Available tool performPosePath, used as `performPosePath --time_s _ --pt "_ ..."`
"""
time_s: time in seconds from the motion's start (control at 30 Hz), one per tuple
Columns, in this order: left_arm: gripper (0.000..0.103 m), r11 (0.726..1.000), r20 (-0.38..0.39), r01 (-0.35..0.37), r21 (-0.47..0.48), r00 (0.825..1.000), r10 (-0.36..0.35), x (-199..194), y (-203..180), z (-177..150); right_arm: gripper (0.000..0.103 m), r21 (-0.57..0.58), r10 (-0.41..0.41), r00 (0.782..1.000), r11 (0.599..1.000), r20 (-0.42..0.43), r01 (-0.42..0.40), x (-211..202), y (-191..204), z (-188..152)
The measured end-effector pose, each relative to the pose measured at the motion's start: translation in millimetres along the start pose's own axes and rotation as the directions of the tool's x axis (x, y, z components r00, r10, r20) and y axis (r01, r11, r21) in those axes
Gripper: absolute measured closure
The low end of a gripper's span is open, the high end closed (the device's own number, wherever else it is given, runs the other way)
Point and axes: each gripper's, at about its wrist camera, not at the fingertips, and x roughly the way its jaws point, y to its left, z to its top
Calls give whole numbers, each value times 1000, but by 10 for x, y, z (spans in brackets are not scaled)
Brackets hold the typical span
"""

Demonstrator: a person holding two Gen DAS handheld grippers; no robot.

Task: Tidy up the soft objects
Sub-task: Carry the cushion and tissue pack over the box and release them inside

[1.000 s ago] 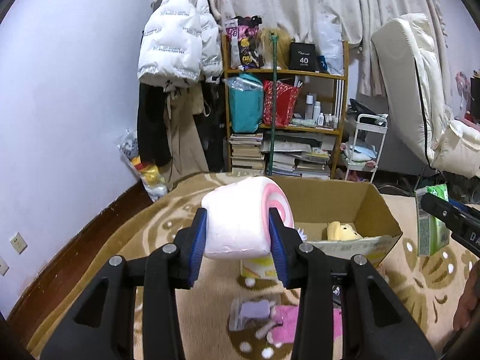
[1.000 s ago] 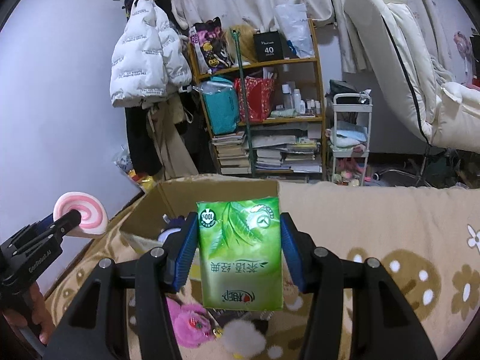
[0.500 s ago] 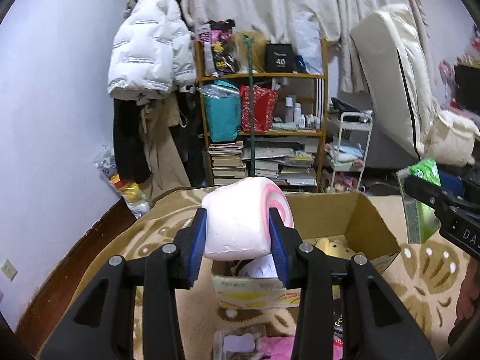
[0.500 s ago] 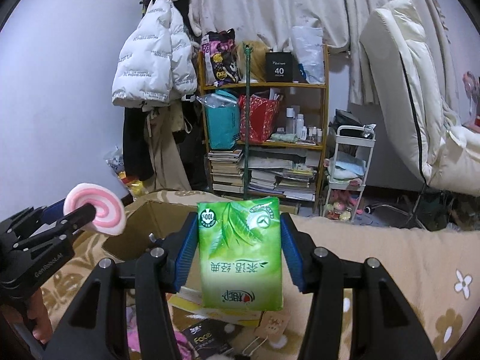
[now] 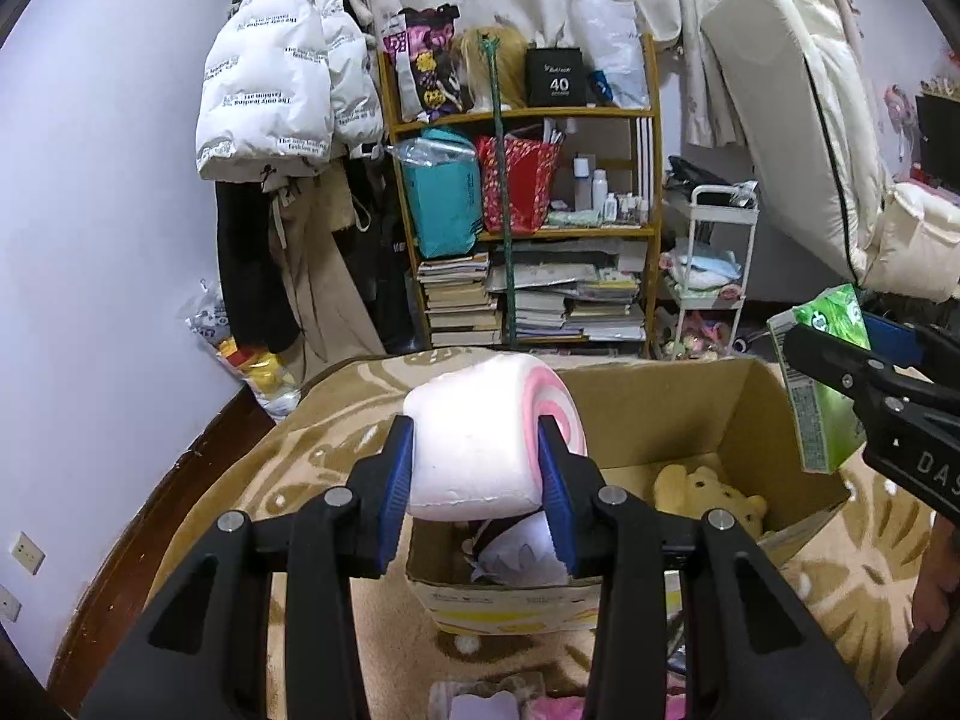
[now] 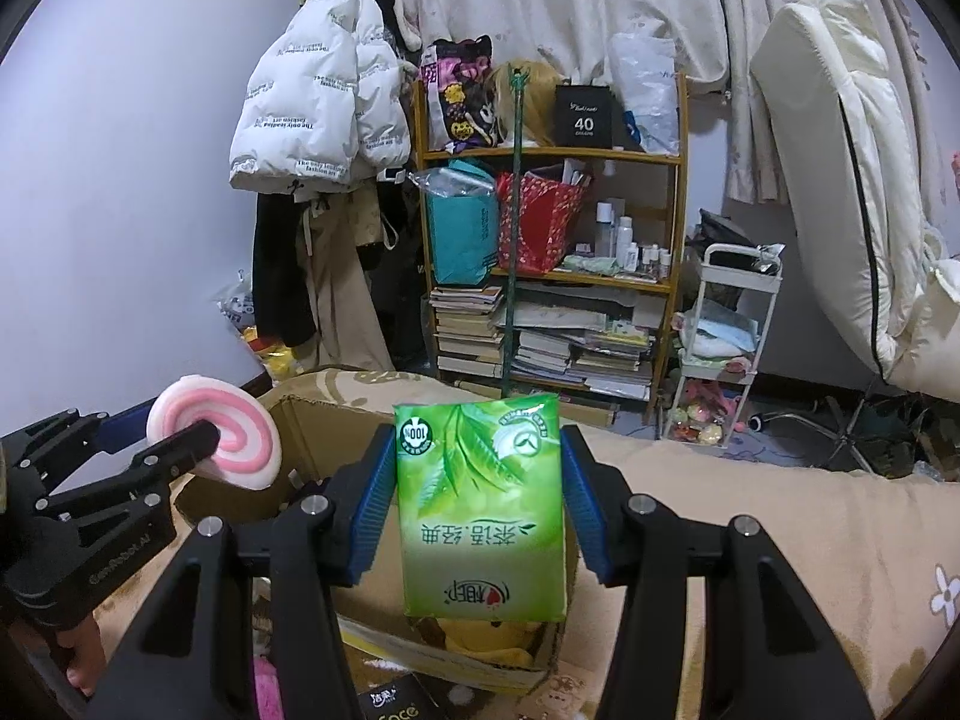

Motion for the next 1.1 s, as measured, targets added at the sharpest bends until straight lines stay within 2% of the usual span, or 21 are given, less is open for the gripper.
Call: performPosePath --time_s 0.33,0.5,0.53,0.57,0.63,0.8,0.9,0.97,1.1 --pt "63 1000 -79 2 -31 997 -5 230 48 -74 47 -11 34 996 999 -80 -35 244 2 -187" --pt "58 1000 -109 4 -29 994 -7 261 60 -109 46 3 52 993 999 -110 -52 281 -21 -231" --pt "53 1000 -115 2 -30 993 -6 257 70 -119 46 7 56 992 998 -113 -56 277 -21 -237" --pt "43 999 -120 -8 -33 993 4 254 74 -121 46 8 62 991 998 -119 -62 277 -19 -243" --pt "36 999 -118 -30 -42 993 25 213 95 -133 46 -3 64 989 998 -130 -65 271 -6 -251" --pt "29 996 -132 -41 -74 991 31 139 186 -138 45 -10 75 986 997 -147 -78 223 12 -276" --pt "25 995 -132 -47 -92 991 35 87 257 -149 38 6 81 987 997 -141 -81 161 9 -277" --pt "18 994 -135 -53 -98 990 40 64 292 -142 36 10 83 987 997 -139 -83 113 11 -273" --pt "11 991 -128 -88 -105 989 74 -33 362 -132 30 10 86 987 996 -132 -86 12 24 -266"
